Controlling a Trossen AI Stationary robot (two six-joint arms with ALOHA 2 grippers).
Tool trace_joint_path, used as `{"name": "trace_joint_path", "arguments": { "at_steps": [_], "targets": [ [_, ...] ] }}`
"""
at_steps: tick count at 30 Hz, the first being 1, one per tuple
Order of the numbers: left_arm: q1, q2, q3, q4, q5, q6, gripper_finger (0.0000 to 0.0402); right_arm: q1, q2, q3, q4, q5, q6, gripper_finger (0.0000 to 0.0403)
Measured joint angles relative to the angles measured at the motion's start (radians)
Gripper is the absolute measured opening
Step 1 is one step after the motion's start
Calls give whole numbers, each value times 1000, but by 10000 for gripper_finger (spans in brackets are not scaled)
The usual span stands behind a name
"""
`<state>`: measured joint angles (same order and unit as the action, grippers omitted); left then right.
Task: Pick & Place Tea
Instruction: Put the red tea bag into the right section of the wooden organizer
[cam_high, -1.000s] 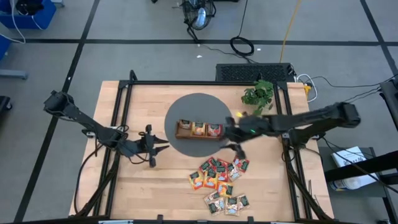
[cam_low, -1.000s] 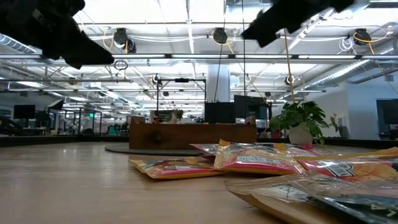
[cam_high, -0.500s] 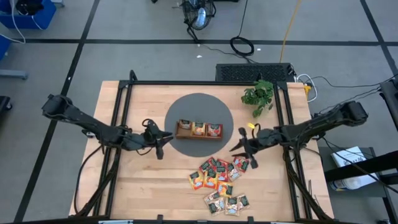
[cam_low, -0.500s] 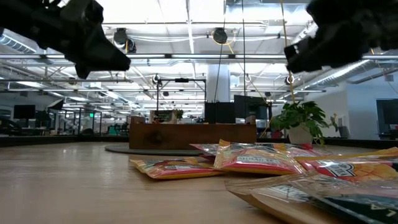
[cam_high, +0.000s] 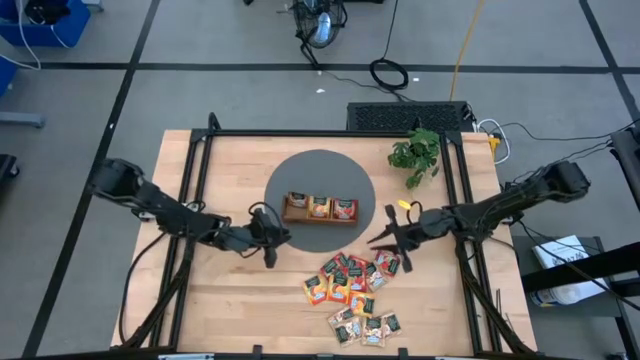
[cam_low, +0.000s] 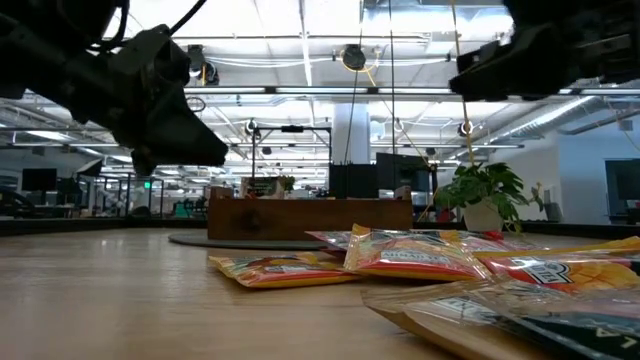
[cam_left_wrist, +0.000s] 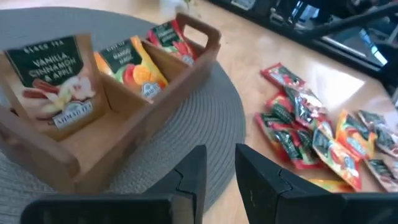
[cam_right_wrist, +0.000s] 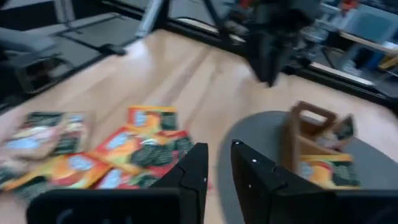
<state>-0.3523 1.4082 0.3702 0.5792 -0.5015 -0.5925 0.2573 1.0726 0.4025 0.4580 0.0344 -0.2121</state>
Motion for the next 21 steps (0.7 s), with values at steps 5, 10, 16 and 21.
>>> {"name": "trace_joint_path", "arguments": {
  "at_steps": [5, 10, 16, 21],
  "targets": [
    [31, 21, 0, 78, -47, 175, 88, -107, 123, 142, -128, -185, -15, 41],
    [53, 21, 0, 129, -125, 268, 88, -214, 321, 373, -328, -418, -44, 21],
    [59, 21, 0, 118, -136, 296, 88, -259, 585, 692, -616, -588, -155, 7],
    [47, 21, 0, 67, -128, 303, 88, -258, 767, 882, -794, -689, -269, 18]
  ]
}}
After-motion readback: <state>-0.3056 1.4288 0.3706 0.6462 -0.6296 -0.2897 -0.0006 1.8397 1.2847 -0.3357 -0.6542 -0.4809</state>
